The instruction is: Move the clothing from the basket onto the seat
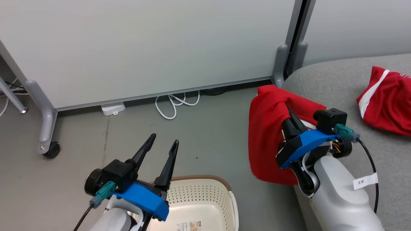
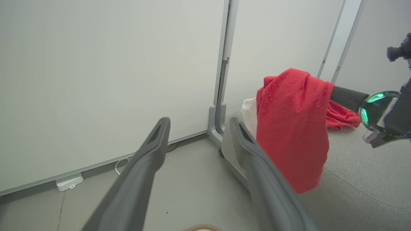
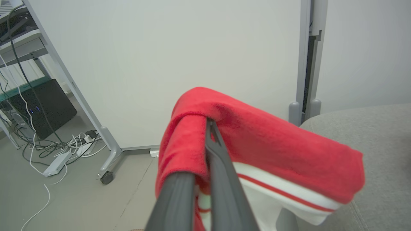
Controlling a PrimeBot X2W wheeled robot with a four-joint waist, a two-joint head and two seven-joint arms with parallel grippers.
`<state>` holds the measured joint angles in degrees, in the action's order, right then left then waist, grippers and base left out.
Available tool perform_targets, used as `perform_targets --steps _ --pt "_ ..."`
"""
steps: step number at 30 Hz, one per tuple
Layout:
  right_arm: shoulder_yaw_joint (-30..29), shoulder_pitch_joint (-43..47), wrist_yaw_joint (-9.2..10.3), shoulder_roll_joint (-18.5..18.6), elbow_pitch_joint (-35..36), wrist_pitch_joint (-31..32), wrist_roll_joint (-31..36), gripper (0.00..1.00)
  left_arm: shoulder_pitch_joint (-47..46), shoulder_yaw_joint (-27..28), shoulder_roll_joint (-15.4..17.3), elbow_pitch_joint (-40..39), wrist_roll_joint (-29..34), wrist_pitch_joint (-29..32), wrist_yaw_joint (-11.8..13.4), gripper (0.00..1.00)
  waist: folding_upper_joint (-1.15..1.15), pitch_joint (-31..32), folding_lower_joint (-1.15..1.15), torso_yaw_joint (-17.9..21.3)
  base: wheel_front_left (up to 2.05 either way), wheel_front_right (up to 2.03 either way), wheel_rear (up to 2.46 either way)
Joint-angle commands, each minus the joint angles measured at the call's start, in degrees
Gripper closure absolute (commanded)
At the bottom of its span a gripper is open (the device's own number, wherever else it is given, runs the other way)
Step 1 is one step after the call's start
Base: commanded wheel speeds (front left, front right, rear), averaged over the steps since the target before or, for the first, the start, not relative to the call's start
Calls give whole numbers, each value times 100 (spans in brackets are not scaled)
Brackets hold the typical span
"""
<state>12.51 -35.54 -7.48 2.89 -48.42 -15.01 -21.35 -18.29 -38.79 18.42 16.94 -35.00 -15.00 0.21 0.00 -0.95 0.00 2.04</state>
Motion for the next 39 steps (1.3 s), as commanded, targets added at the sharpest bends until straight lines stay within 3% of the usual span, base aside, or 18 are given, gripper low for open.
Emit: perform_targets --steps 1,8,14,34,39 --pt "0 105 -3 0 105 -23 18 100 182 181 16 -77 159 -24 31 0 0 -60 0 86 0 0 0" --pt "76 339 -3 2 428 -23 27 100 753 990 -212 -198 748 -25 -162 0 0 -138 0 298 0 0 0" --pt "47 453 -3 0 678 -23 -13 100 880 1313 -405 -135 1082 -26 -396 0 0 -197 0 563 0 0 0" --pt "48 764 -3 -2 1463 -23 -71 100 726 1747 -565 -225 1701 -25 -730 0 0 -650 0 2681 0 0 0" --pt "-137 862 -3 -2 1624 -23 -97 100 563 1622 -548 -157 1766 -25 -751 0 0 -827 0 2953 0 0 0"
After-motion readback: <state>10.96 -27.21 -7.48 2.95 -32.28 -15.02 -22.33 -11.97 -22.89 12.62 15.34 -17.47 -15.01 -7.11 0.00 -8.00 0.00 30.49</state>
